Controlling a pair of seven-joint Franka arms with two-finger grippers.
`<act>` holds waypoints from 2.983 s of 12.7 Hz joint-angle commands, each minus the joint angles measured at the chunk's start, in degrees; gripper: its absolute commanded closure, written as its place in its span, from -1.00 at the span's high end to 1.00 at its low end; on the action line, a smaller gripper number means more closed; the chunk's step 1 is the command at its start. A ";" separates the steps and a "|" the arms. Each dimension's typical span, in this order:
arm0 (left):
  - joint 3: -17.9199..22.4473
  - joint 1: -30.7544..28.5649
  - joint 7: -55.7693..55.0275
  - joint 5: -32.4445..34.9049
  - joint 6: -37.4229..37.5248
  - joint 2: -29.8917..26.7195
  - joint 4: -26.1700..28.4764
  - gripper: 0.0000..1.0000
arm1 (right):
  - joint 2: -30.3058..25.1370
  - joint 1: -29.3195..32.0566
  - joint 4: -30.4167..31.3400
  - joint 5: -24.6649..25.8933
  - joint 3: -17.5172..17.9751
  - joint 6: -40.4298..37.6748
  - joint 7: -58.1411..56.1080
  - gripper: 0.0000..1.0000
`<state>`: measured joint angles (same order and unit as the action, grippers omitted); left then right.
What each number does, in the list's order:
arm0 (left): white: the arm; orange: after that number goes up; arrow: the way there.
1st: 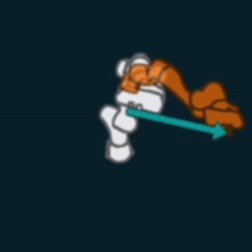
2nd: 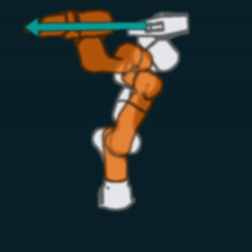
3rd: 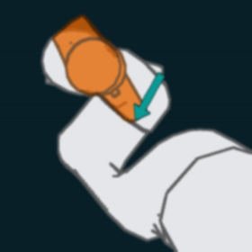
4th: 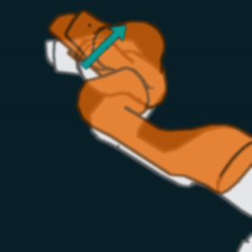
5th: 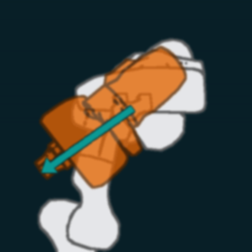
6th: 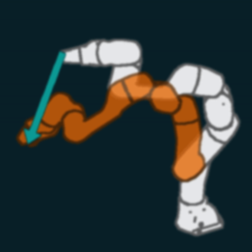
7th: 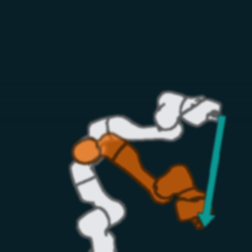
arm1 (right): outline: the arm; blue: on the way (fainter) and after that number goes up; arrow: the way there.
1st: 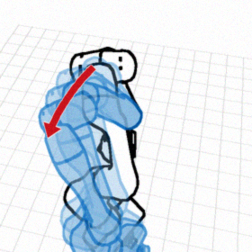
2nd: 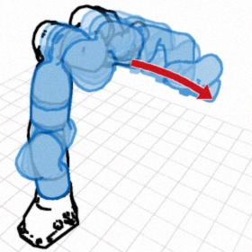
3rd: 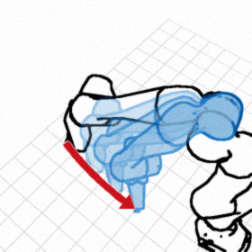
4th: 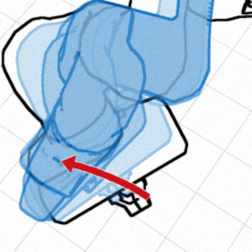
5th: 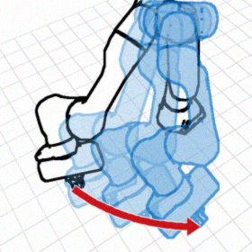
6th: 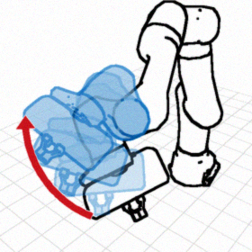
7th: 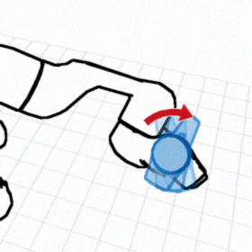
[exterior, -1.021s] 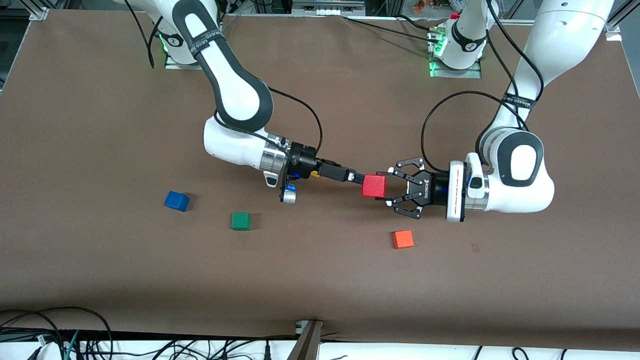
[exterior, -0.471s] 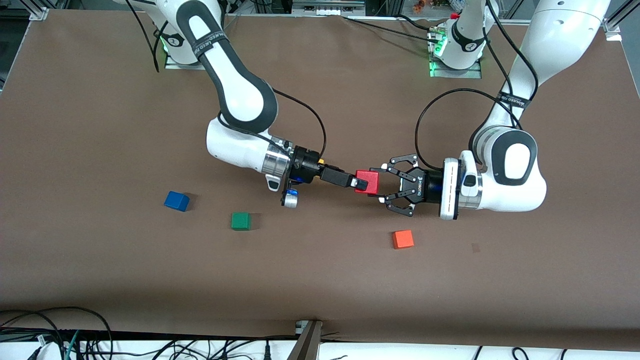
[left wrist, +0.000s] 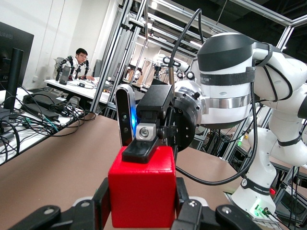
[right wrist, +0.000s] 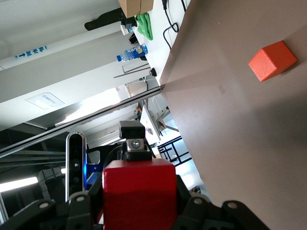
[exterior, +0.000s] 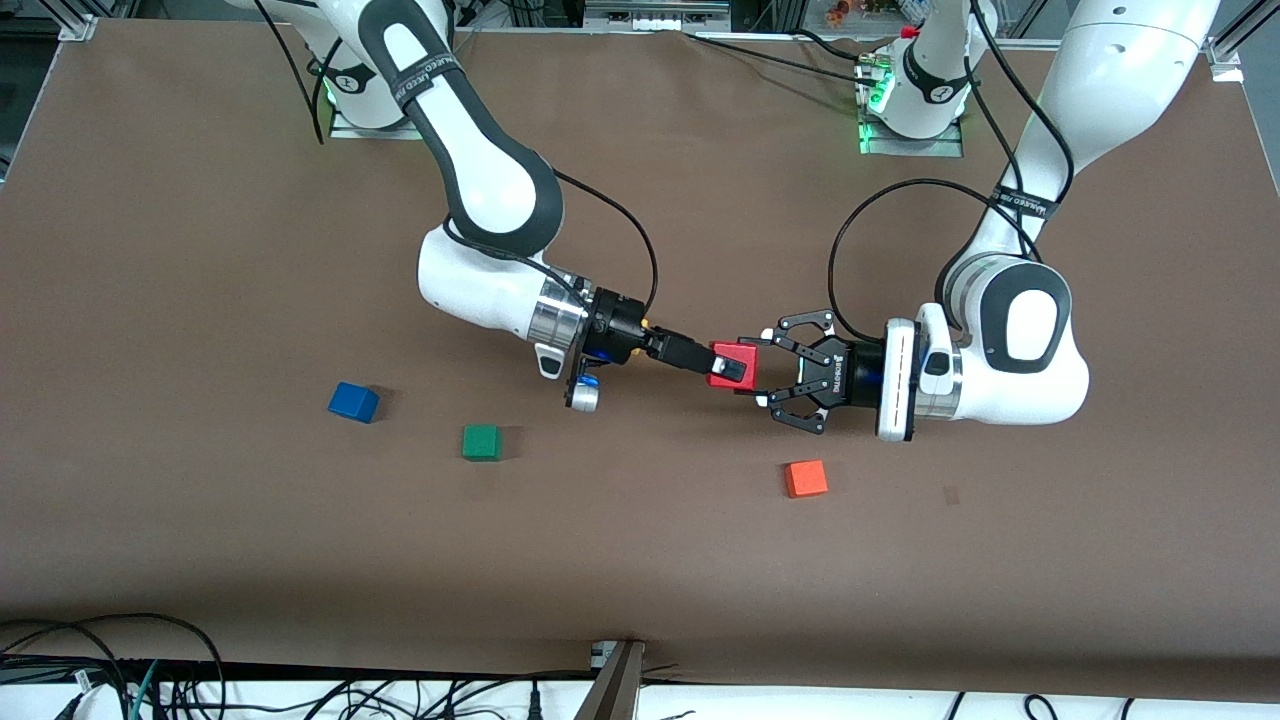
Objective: Pass red block to right arm, stack on blue
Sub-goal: 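Open the left gripper and pull it back from the red cube, then carry the red cube with the right gripper over the blue cube, then lower the red cube onto the blue cube and open the right gripper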
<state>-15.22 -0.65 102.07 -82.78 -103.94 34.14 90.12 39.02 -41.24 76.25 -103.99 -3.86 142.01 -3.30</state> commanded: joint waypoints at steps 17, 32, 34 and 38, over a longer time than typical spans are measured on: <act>1.68 -10.85 -25.76 35.35 2.07 -8.03 -1.09 1.00 | -2.98 1.34 10.39 77.40 -33.22 -33.99 -8.22 -1.00; -3.50 -13.59 -89.12 86.99 16.93 -31.58 -0.12 1.00 | -12.84 -5.08 42.66 85.18 -36.66 6.16 -6.28 -1.00; -3.86 -14.20 -90.47 87.70 16.93 -31.59 -0.38 1.00 | -11.78 -5.08 43.54 85.18 -36.57 9.24 -6.28 -1.00; -3.15 -14.38 -90.64 90.68 16.93 -31.59 -1.26 1.00 | -10.98 -5.26 43.81 85.01 -35.95 10.22 -5.15 -1.00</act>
<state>-18.23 -14.83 12.34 4.95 -87.18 3.64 88.59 28.33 -45.84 119.32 -19.88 -39.91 150.89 -10.55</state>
